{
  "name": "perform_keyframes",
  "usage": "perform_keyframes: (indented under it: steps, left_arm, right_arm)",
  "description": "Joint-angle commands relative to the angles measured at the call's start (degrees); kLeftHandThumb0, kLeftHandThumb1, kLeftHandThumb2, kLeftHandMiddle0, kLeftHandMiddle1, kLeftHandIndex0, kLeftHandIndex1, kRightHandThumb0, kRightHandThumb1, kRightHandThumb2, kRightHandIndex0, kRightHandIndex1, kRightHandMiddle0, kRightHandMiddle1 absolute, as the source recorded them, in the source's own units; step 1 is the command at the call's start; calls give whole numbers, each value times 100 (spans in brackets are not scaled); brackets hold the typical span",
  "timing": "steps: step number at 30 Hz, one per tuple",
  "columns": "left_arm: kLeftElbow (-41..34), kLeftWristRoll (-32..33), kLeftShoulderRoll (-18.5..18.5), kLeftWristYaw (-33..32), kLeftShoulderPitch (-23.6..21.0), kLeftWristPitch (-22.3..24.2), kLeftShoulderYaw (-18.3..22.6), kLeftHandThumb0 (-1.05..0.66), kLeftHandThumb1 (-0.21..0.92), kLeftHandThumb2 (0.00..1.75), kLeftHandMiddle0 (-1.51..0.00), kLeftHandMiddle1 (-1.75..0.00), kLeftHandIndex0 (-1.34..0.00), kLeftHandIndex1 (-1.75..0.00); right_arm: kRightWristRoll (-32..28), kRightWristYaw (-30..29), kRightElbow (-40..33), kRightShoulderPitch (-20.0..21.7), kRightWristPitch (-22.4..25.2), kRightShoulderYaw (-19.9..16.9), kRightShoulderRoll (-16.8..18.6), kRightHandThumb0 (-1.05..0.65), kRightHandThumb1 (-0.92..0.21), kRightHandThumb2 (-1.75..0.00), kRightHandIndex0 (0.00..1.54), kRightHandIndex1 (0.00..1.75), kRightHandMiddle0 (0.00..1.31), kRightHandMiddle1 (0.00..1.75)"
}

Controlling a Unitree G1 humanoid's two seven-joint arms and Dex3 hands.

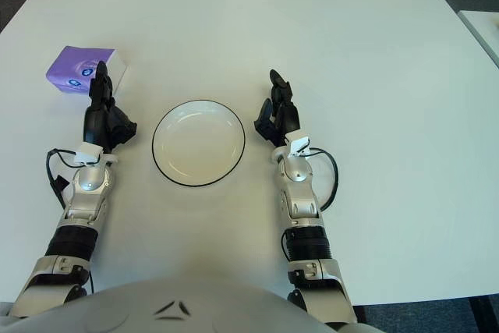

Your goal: Put the tissue paper into the plate.

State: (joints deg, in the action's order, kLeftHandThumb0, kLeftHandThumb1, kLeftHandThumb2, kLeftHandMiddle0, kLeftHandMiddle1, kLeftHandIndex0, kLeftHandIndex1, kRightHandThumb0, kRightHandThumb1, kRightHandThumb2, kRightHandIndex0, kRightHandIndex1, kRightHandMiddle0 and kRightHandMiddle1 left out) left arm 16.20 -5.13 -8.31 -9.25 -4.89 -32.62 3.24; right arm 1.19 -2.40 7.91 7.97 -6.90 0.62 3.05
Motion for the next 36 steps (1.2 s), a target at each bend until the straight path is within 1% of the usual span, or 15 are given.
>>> perform_keyframes:
  steps: [1, 5, 11, 16, 19, 20, 23, 26, 28, 30, 32, 34, 36]
  left_arm:
    - [193, -145, 98, 52, 773, -94, -87, -93, 92, 117, -4, -1, 0, -2]
    - [-123, -129, -11, 154, 859, -123, -55, -94, 92, 116, -4, -1, 0, -3]
    - [-659, 37, -220, 397, 996, 15, 94, -96, 92, 115, -4, -1, 0, -4]
    - [-1529, 431, -538, 758, 1074, 464, 447, -97, 92, 114, -3, 0, 0, -1]
    - [-1746, 608, -650, 888, 1125, 455, 664, -97, 92, 113, -2, 0, 0, 0]
    - [-1782, 638, -675, 904, 1136, 383, 747, -97, 92, 112, -2, 0, 0, 0]
    - [-1660, 645, -835, 855, 919, 98, 1080, -100, 92, 109, -1, 0, 0, 0]
    - [-1527, 651, -959, 828, 662, -117, 1293, -101, 92, 106, 0, 0, 0, 0]
    - [-1488, 715, -1099, 855, 353, -197, 1424, -103, 92, 104, 0, 0, 0, 0]
    - [-1424, 650, -1317, 847, -59, -224, 1550, -103, 92, 102, 0, 0, 0, 0]
    - [-1342, 488, -1459, 787, -303, -302, 1648, -104, 92, 99, 0, 0, 0, 0]
    - [-1150, 111, -1617, 564, -468, -517, 1829, -105, 92, 97, 0, 0, 0, 0]
    - [-963, -280, -1710, 289, -534, -716, 2001, -105, 92, 94, 0, 0, 0, 0]
  right_arm:
    - [9, -1, 452, -412, 431, 18, 8, -73, -92, -101, 16, 1, 0, 35]
    - [21, -18, 455, -407, 445, 39, 19, -73, -92, -101, 16, 1, 0, 35]
    - [44, -57, 473, -391, 457, 62, 32, -74, -92, -102, 16, 1, 0, 35]
    - [45, -86, 504, -376, 445, 81, 38, -74, -92, -102, 15, 0, 0, 35]
    - [39, -95, 523, -369, 434, 90, 43, -74, -92, -101, 15, 0, 0, 35]
    - [38, -100, 534, -365, 430, 93, 46, -74, -92, -101, 15, 0, 0, 35]
    - [39, -116, 572, -352, 424, 101, 53, -74, -92, -101, 15, 0, 0, 34]
    - [41, -128, 604, -339, 413, 104, 56, -74, -92, -101, 15, 0, 0, 34]
    - [38, -128, 632, -327, 399, 104, 56, -74, -92, -101, 15, 0, 0, 34]
    - [32, -123, 667, -313, 379, 106, 57, -74, -92, -101, 15, 0, 0, 33]
    - [28, -119, 691, -303, 364, 108, 57, -74, -92, -101, 15, 0, 0, 33]
    - [21, -112, 713, -290, 350, 112, 58, -74, -92, -101, 15, 0, 0, 32]
    - [16, -109, 734, -278, 340, 114, 59, -75, -92, -101, 15, 0, 0, 32]
